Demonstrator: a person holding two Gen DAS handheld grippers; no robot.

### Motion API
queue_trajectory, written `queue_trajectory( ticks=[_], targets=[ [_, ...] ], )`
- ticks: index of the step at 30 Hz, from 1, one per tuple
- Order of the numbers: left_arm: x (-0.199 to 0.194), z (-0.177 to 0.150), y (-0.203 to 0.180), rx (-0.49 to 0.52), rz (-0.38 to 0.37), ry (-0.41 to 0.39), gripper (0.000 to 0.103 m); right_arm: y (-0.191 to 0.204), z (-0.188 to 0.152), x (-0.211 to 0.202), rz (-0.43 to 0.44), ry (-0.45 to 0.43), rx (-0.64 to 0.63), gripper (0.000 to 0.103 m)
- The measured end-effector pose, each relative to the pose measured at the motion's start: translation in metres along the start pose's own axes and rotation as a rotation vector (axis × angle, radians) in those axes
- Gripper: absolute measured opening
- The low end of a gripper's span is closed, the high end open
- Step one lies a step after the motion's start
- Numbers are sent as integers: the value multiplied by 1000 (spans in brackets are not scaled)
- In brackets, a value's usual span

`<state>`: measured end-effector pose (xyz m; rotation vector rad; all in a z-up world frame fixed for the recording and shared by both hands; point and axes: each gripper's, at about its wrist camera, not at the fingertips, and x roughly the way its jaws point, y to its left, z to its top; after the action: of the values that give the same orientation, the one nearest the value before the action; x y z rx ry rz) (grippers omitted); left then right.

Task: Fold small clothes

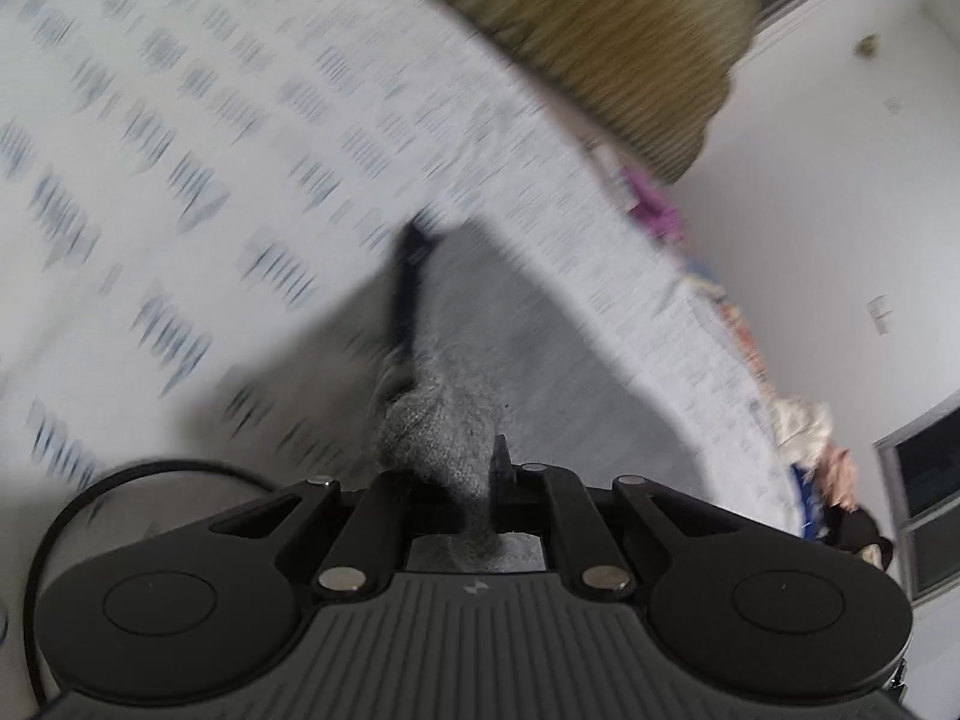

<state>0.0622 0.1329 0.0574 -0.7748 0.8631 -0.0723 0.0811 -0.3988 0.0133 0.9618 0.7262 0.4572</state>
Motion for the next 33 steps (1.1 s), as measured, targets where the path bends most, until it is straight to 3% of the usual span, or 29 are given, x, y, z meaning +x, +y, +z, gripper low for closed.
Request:
queue_trajectory(
  ticks=[2, 3, 5, 7, 8, 9, 12, 14, 16, 19, 22, 25, 26, 28, 31, 33],
  targets=[
    [16, -9, 16, -1, 27, 45, 7, -17, -13, 4, -59, 9, 15, 11],
    [20, -11, 22, 2, 38, 57, 10, -27, -17, 7, -92, 6, 16, 17],
    [12, -10, 27, 14, 16, 64, 14, -44, -19, 11, -162, 15, 58, 18],
    [-8, -5, 27, 56, 26, 98, 42, -50, -20, -3, -119, 27, 113, 26],
    [-23, -2, 27, 89, 33, 79, 52, -47, -18, -16, -107, 24, 105, 38],
    [-40, -2, 26, 131, 46, 29, 68, -43, -16, -32, -112, -5, 73, 46],
    [-78, 6, 1, 303, 122, -177, 69, -33, -2, -74, -155, -125, -8, 47],
    [-78, 13, -27, 404, 134, -285, 70, -23, 17, -79, -176, -160, -66, 47],
    [-53, 17, -60, 488, 148, -344, 72, -4, 34, -60, -192, -155, -169, 47],
    [13, 20, -109, 607, 196, -351, 72, 34, 55, 3, -232, -137, -378, 47],
    [94, 18, -143, 735, 265, -253, 72, 51, 72, 77, -259, -104, -471, 47],
    [164, 19, -150, 820, 415, -133, 73, 51, 81, 142, -388, -37, -547, 48],
    [180, 19, -145, 831, 457, -107, 74, 48, 80, 158, -450, -13, -577, 48],
    [186, 21, -135, 816, 445, -118, 84, 37, 77, 180, -556, 25, -628, 50],
    [185, 35, -116, 704, 385, -95, 95, 22, 67, 179, -523, -20, -668, 55],
    [183, 36, -110, 692, 371, -99, 96, 20, 64, 178, -514, -34, -685, 56]
  ],
)
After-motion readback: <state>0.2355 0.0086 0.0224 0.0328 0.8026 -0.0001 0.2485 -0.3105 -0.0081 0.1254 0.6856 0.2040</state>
